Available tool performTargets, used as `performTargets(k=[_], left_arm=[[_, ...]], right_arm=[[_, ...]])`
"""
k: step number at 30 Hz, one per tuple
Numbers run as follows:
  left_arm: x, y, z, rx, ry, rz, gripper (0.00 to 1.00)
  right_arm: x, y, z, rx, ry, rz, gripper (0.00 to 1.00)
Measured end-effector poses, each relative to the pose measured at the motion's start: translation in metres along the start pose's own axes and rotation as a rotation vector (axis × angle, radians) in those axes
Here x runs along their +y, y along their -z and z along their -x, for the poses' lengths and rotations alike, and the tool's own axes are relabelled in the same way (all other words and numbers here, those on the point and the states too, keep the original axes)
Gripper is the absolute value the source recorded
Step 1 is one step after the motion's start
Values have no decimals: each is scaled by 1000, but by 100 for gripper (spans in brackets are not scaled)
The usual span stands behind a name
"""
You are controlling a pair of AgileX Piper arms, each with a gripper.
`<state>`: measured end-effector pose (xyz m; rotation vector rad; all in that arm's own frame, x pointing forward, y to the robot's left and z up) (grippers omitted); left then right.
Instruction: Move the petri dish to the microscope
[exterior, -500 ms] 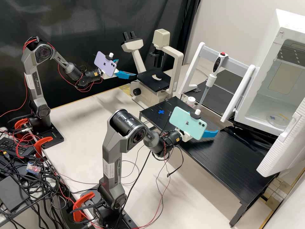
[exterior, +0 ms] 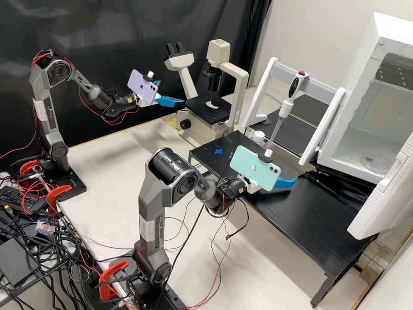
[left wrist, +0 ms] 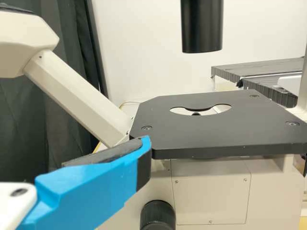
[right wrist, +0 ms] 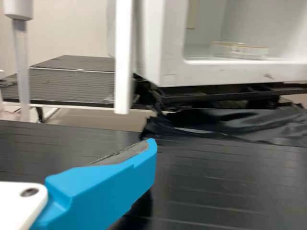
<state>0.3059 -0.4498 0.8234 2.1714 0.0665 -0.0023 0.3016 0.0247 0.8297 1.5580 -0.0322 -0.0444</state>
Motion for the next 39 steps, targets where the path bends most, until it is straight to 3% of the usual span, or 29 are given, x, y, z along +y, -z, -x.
performTargets(k=[7,15,20,29,39], left_arm=[[0,0,0,0,0,0,100],[0,0,0,0,0,0,100],[0,0,0,0,0,0,100],[0,0,0,0,0,0,100],[0,0,0,0,0,0,100]], right_arm=[[24,-13,10,-6,-53,-54,100],[61,-33,13,-13,-165,-122,100],[89,-34,1,3,-247,-111,100],[128,-33,-36,-5,-314,-97,100],[159,-34,-85,-57,-322,-105,100]])
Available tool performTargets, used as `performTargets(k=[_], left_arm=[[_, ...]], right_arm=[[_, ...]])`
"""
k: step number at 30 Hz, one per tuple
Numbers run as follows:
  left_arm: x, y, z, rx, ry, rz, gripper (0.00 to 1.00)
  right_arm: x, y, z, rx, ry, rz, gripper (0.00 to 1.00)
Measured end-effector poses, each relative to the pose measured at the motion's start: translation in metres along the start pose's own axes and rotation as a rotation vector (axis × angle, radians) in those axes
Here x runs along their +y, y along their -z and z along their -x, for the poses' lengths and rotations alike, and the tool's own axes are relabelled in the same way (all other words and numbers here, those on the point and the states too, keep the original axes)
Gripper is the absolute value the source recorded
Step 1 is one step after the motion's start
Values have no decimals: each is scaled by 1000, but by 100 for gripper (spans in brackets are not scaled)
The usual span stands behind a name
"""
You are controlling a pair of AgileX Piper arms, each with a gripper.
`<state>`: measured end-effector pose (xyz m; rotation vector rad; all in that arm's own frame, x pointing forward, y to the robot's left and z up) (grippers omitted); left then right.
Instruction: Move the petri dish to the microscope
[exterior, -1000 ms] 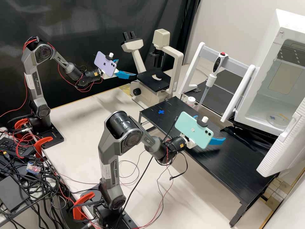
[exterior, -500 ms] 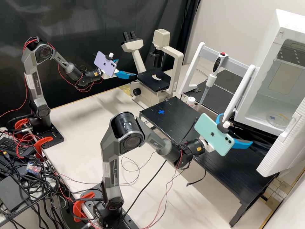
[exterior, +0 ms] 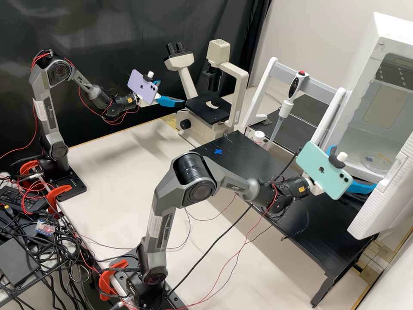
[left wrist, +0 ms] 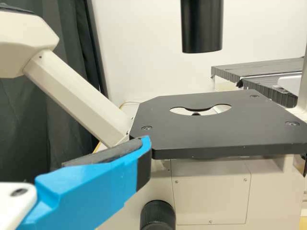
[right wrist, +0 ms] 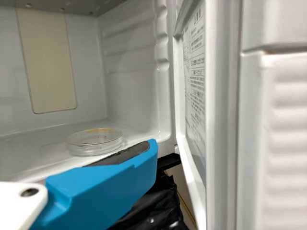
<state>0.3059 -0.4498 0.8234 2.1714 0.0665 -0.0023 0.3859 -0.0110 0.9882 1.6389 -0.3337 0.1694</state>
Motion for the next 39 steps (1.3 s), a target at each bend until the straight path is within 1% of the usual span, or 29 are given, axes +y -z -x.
performTargets(k=[1,12,19,27,35,39], left_arm=[[0,0,0,0,0,0,100],[0,0,0,0,0,0,100],[0,0,0,0,0,0,100],[0,0,0,0,0,0,100],[0,0,0,0,0,0,100],[0,0,0,0,0,0,100]], right_arm=[[-1,1,-5,-2,6,-4,100],[-12,16,-55,-20,59,0,100],[-20,8,-80,-59,84,5,100],[-26,1,-95,-67,94,12,100],[-37,8,-102,-49,111,12,100],[-46,8,-103,-49,128,11,100]])
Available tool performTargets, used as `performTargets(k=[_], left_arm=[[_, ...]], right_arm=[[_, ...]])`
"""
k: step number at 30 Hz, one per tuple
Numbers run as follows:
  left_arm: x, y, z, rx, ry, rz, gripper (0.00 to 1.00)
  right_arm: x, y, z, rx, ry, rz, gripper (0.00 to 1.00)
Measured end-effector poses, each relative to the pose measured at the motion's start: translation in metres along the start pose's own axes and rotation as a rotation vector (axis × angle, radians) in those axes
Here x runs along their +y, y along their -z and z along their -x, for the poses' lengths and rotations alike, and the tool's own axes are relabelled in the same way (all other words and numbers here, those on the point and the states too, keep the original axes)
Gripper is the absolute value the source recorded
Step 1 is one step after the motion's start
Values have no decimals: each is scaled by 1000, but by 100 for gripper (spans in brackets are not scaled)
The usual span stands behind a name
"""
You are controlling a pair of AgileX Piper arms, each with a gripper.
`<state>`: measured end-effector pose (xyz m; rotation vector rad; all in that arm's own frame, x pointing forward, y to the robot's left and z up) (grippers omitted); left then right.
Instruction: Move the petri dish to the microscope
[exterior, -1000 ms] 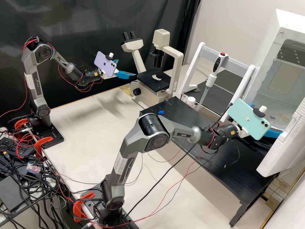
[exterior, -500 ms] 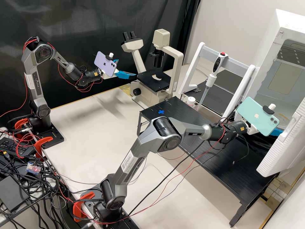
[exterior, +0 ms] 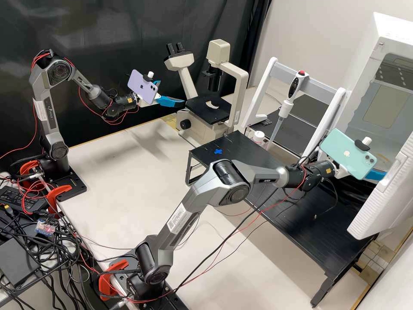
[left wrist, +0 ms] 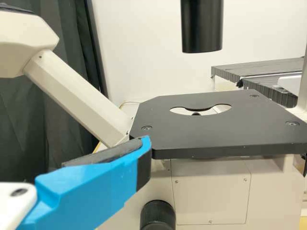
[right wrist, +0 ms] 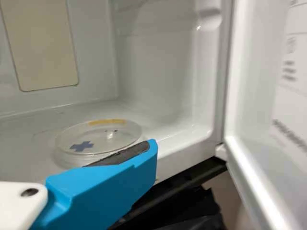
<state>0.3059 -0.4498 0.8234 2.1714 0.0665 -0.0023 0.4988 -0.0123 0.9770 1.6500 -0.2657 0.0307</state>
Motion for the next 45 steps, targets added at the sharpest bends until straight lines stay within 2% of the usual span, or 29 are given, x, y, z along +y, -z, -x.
performTargets(k=[9,14,18,23,27,33,37,38,45], left_arm=[[0,0,0,0,0,0,100],[0,0,0,0,0,0,100],[0,0,0,0,0,0,100],[0,0,0,0,0,0,100],[0,0,0,0,0,0,100],[0,0,0,0,0,0,100],[0,0,0,0,0,0,100],[0,0,0,0,0,0,100],[0,0,0,0,0,0,100]], right_arm=[[-6,-7,-9,-20,-1,91,100],[-7,-10,-13,-22,-6,122,100],[-7,-10,-17,-20,-11,124,100],[-7,-11,-22,-14,-17,144,100],[-8,-12,-26,-17,-16,144,100],[-10,-14,-32,-32,-2,81,100],[-10,-16,-34,-28,1,67,100],[-10,-16,-34,-27,1,65,0],[-6,-26,-35,-40,-4,67,0]])
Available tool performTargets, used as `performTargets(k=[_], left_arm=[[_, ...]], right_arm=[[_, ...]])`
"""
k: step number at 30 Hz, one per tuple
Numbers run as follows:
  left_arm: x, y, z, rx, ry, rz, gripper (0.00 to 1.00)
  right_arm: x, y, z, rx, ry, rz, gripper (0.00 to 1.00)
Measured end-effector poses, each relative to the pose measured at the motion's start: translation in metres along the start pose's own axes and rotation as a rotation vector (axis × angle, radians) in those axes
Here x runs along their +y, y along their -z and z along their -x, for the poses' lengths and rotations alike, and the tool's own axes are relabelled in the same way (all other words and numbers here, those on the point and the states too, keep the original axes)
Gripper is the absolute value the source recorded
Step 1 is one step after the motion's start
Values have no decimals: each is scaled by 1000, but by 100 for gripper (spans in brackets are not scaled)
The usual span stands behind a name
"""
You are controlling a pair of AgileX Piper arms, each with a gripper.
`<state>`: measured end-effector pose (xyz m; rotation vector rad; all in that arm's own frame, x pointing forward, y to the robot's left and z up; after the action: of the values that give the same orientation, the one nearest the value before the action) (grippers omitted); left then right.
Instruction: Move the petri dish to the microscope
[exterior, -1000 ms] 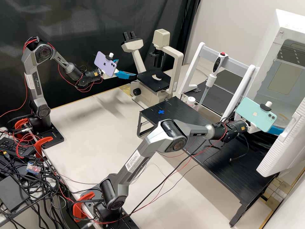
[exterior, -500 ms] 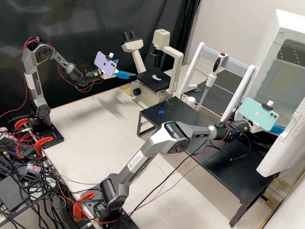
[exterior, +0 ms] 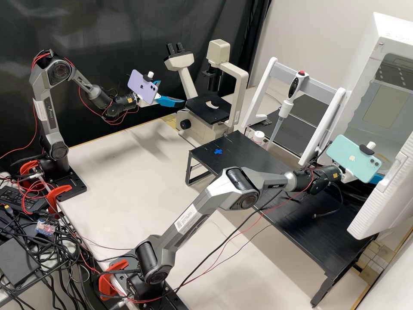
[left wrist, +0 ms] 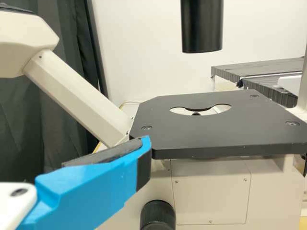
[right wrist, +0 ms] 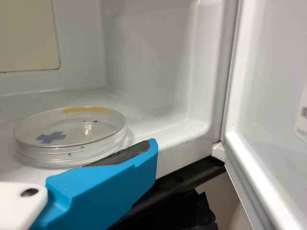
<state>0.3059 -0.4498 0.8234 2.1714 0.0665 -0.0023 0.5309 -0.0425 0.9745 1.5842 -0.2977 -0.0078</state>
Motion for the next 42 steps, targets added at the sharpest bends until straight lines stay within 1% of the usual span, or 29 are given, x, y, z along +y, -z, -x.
performTargets(k=[6,18,24,28,37,42], left_arm=[[0,0,0,0,0,0,100],[0,0,0,0,0,0,100],[0,0,0,0,0,0,100],[0,0,0,0,0,0,100],[0,0,0,0,0,0,100],[0,0,0,0,0,0,100]], right_arm=[[4,-4,0,-5,-9,0,0],[5,-4,0,-5,-9,1,0],[5,-4,0,-3,-7,-7,0],[5,-5,0,-3,-6,0,0],[8,-8,1,-10,-9,0,0],[9,-12,2,-17,-9,-15,0]])
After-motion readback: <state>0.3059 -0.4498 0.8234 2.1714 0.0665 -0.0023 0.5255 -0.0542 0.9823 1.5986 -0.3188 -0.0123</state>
